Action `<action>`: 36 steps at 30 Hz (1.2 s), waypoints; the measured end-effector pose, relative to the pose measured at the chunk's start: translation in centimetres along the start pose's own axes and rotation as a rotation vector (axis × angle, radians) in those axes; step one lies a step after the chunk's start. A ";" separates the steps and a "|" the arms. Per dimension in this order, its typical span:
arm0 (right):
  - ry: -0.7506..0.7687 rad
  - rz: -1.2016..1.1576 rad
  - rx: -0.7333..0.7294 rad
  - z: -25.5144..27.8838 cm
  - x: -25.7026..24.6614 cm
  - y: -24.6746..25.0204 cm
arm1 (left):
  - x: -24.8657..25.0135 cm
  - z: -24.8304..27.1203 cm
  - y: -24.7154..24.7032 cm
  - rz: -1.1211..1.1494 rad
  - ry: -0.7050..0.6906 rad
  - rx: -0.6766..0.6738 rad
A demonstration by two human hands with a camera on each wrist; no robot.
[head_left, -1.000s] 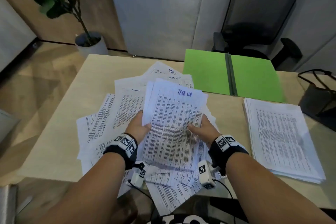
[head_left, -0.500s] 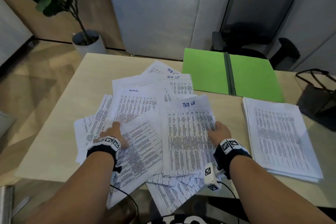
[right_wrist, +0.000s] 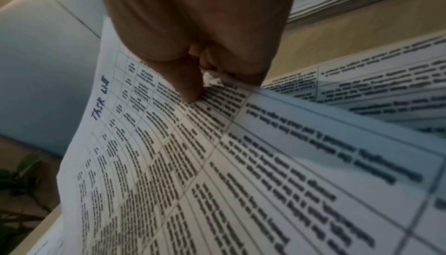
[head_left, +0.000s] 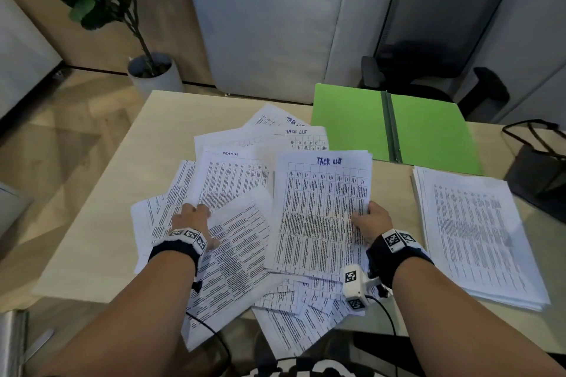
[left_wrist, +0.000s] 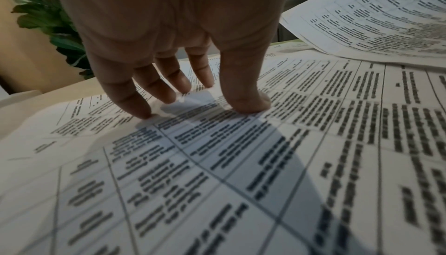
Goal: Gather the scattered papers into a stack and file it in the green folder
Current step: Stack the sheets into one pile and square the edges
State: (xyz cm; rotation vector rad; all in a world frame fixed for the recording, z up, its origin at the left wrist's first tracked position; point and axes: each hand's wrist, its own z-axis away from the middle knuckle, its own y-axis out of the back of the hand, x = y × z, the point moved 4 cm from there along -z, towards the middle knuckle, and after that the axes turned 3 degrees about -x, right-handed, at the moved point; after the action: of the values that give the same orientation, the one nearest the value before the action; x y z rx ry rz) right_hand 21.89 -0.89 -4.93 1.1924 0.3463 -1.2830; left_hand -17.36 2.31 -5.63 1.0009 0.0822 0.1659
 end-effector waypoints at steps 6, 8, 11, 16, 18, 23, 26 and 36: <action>-0.002 0.018 -0.038 0.1 -0.1 -0.3 | 0.4 0.3 -0.1 0.038 -0.013 -0.075; 0.000 -0.011 -0.080 0.0 0.0 -0.2 | 0.3 0.4 0.1 0.057 -0.059 -0.091; -0.037 -0.067 -0.160 -0.4 0.8 -0.4 | 0.6 0.5 1.3 0.365 -0.109 0.009; -0.132 -0.392 -0.307 2.1 -1.8 -2.0 | 2.7 1.8 3.1 1.031 -0.109 0.067; -0.132 -0.493 -0.385 3.1 -3.0 -3.0 | 4.1 1.9 2.5 1.351 -0.057 -0.048; -0.112 -0.532 -0.350 2.6 -3.5 -4.7 | 6.6 1.7 1.7 1.563 0.082 -0.308; -0.141 -0.429 -0.300 2.0 -2.6 -5.0 | 5.9 0.7 1.8 1.140 0.061 -0.249; 0.017 0.154 -0.040 0.1 -0.8 -3.0 | -0.5 -1.5 0.8 0.251 0.236 -0.068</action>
State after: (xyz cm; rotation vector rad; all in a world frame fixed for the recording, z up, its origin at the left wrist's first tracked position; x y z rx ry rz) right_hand 18.97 -0.05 -5.76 1.1740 0.2851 -1.1287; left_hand -18.17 3.93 -5.75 0.9179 0.1656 0.5137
